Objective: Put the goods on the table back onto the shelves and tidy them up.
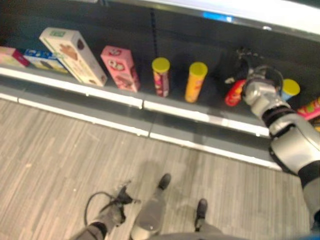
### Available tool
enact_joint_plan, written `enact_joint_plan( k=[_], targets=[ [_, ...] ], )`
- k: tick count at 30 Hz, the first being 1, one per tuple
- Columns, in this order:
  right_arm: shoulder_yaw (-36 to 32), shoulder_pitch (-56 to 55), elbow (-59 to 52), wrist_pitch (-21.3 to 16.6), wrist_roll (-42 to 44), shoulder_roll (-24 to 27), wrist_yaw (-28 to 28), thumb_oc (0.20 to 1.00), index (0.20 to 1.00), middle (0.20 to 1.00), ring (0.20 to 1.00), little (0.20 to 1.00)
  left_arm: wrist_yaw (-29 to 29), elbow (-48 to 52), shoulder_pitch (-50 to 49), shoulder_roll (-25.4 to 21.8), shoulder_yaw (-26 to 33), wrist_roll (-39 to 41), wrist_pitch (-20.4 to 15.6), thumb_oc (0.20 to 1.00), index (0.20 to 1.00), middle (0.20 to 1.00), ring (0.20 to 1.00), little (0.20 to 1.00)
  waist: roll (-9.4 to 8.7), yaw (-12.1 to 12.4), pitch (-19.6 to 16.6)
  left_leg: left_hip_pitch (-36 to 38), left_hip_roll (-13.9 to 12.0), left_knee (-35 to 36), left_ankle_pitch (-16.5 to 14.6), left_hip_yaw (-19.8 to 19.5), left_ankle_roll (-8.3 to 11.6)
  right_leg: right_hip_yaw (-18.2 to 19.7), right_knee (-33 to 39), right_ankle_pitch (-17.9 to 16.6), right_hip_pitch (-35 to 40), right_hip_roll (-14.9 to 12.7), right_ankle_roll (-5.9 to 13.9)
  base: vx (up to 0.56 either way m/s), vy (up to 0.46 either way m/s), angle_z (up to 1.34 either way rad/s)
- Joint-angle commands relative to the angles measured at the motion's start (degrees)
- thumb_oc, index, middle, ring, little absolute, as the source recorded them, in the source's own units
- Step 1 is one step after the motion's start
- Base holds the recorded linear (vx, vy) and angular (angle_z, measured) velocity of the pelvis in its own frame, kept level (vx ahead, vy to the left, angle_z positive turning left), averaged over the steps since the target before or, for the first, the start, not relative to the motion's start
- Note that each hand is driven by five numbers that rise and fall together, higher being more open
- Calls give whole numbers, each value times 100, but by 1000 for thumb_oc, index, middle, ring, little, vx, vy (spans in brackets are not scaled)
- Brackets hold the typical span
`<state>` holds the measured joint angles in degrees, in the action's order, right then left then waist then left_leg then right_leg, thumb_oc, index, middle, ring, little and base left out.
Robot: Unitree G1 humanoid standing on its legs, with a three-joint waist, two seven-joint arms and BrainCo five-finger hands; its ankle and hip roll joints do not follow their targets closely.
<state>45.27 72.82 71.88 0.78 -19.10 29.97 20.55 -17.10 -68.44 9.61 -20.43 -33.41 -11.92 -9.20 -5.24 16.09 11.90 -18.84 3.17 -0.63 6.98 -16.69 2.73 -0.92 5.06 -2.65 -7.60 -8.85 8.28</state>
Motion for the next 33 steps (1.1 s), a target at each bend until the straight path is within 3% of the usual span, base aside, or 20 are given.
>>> enact_joint_plan(
  k=[1, 11, 33],
  targets=[
    [521, 771, 204, -14, 27, 617, -37, 1000, 1000, 1000, 1000, 1000, 44, -182, 255, -110, -66, 201, -139, 1000, 1000, 1000, 1000, 1000, 32, 131, -82, -93, -42, 563, -193, -342, 69, 27, -6, 263, 234, -230, 31, 0, 0, 0],
    [673, 890, 354, -45, 81, 747, -271, 1000, 1000, 1000, 1000, 1000, 163, -62, 385, -183, -173, 250, -155, 1000, 1000, 1000, 1000, 1000, 80, 241, 12, -243, -1, 563, -125, -403, 108, -76, -6, 264, 160, -249, 50, 5, 3, 4],
    [520, 848, 745, 179, -35, 1114, -124, 1000, 1000, 1000, 1000, 1000, 170, 234, 406, -299, -130, 250, -138, 1000, 1000, 1000, 1000, 1000, 251, 247, 178, -377, 55, 563, -69, -421, 105, -96, -6, 239, 61, -289, 73, -1, 2, 1]
  ],
)
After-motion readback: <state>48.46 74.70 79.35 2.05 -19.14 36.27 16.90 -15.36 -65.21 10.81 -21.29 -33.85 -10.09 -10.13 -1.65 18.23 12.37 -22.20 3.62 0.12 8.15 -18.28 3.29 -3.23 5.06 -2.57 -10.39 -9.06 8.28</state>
